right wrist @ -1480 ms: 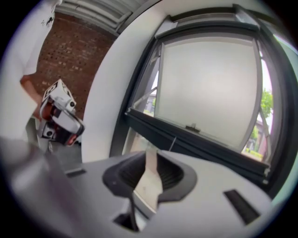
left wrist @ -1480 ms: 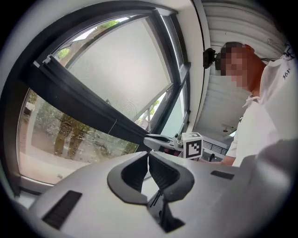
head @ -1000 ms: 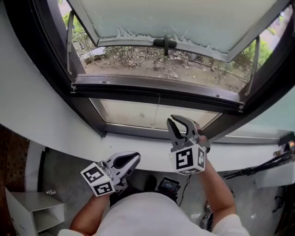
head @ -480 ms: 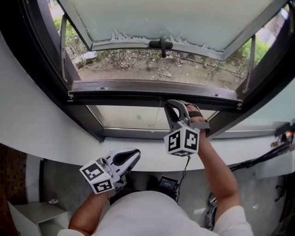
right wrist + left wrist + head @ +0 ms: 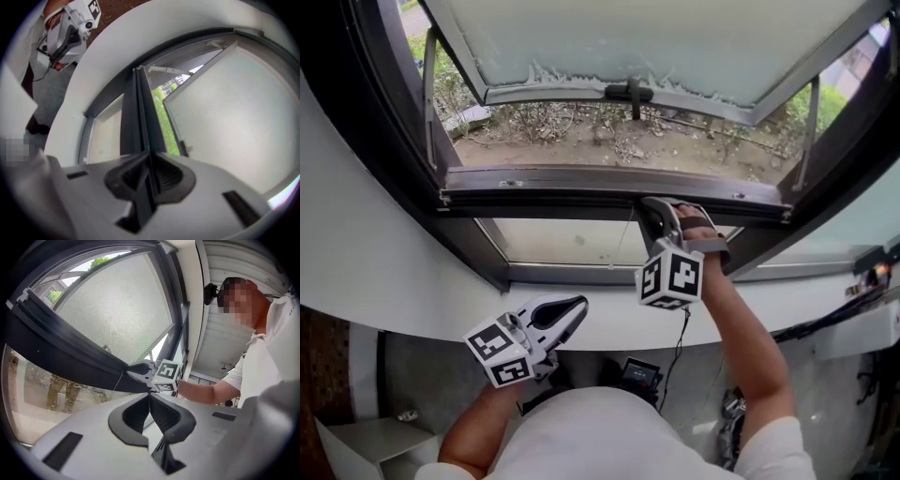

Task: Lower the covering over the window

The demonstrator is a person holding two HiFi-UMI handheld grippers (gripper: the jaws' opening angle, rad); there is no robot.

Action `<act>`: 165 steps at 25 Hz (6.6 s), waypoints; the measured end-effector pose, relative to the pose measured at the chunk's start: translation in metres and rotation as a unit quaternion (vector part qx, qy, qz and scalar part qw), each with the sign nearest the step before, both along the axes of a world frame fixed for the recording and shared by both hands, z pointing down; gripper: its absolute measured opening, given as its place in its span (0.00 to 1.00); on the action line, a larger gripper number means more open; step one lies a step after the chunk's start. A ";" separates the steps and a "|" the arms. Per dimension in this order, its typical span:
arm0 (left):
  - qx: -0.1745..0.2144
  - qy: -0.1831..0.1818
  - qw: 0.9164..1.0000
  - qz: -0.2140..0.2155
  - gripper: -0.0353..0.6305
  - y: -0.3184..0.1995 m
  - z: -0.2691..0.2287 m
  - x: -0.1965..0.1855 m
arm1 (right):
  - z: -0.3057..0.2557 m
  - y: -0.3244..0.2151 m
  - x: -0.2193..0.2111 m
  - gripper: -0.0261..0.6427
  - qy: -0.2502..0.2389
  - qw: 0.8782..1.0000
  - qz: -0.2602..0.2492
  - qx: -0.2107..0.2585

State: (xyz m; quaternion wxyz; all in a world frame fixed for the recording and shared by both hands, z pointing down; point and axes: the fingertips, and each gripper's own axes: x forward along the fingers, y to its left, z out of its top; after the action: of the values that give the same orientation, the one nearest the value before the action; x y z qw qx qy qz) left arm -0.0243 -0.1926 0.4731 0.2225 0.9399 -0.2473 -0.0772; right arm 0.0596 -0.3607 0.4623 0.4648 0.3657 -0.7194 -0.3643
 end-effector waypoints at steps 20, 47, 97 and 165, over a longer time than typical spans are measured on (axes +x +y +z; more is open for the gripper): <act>-0.018 0.011 1.000 0.008 0.08 -0.006 0.013 0.000 | 0.017 -0.004 0.006 0.09 0.090 0.983 0.031 -0.157; -0.022 0.022 1.000 0.004 0.08 -0.003 0.013 -0.005 | 0.021 -0.001 0.010 0.09 0.138 0.978 0.056 -0.149; 0.098 0.027 0.995 0.006 0.08 -0.031 -0.078 -0.007 | -0.131 -0.010 0.007 0.09 0.098 0.994 0.052 0.003; 0.260 0.012 0.965 -0.036 0.08 -0.074 -0.228 -0.018 | -0.404 -0.011 0.004 0.09 0.041 0.962 0.053 0.266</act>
State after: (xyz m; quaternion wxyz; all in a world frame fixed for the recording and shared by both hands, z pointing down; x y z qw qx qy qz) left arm -0.0420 -0.2665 0.2450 -0.0298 0.9548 -0.2501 -0.1581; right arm 0.0636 -0.3713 0.0586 0.3988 0.4986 -0.5562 -0.5320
